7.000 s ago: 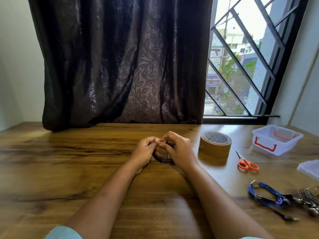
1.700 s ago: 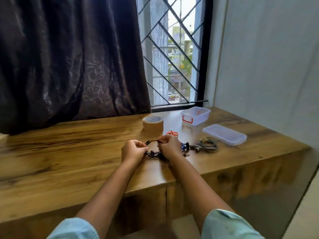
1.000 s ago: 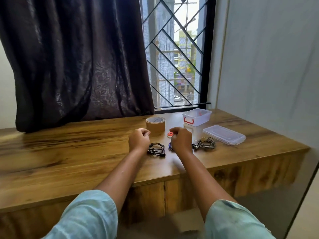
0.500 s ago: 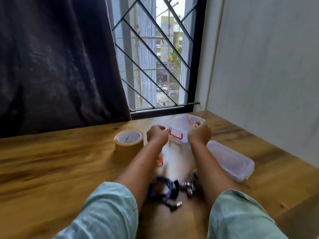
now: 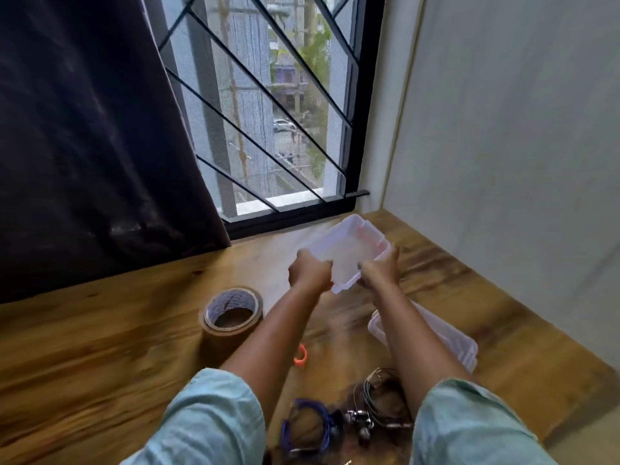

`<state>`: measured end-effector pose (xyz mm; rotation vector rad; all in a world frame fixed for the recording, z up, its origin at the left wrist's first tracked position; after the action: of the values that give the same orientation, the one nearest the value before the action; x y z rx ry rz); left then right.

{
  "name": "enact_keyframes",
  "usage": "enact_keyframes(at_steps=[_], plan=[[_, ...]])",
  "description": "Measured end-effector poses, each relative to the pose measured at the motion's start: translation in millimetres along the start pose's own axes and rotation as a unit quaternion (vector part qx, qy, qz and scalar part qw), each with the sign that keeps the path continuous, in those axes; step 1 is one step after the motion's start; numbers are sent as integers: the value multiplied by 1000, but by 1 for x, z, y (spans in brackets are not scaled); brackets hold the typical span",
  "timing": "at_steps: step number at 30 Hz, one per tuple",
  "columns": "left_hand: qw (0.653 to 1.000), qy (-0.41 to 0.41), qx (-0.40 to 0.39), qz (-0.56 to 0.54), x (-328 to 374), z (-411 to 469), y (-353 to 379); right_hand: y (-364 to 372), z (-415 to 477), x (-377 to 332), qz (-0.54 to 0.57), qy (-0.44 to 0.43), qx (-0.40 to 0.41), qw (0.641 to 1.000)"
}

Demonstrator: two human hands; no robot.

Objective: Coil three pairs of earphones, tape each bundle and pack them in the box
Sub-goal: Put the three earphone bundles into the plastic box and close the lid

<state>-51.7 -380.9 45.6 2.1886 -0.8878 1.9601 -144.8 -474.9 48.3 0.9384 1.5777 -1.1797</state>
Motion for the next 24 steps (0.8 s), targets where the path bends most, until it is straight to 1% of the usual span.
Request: enact_keyframes(at_steps=[2,4,8,10,14,17,22,24], plan=[[999,29,-3,16,10,-11,-33,-4,-31,-15,25,-5,-35,999],[999,41,-4,19,14,-27,-76,-6,-71,-31,49,-14,-58,997],[999,42,18,3,-5,-65,-175,7,-154,-44,106,-15,-104,989],[999,34,18,16,-25,-87,-222,15,-192,-36,100,-39,-132,985],[998,-19,24,49,-74,-130,-297,40,-265,-8,56,-36,-208,976],[996,-66,13,54,-110,-149,-317,57,-291,19,20,-18,-245,969],[992,-115,16,54,-147,-154,-314,64,-299,47,-69,-14,-256,964],[991,-122,11,53,-156,-154,-311,62,-300,51,-84,-12,-257,963]])
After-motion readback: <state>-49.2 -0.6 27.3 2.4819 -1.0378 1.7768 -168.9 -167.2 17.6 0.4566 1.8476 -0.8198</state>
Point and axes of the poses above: each hand's wrist, its own z-axis towards the middle knuckle, its own y-axis out of the palm, x = y × z, the point moved 2 cm from there along z, towards the middle knuckle, and after that the axes turned 4 degrees about x, right-handed, at the moved point
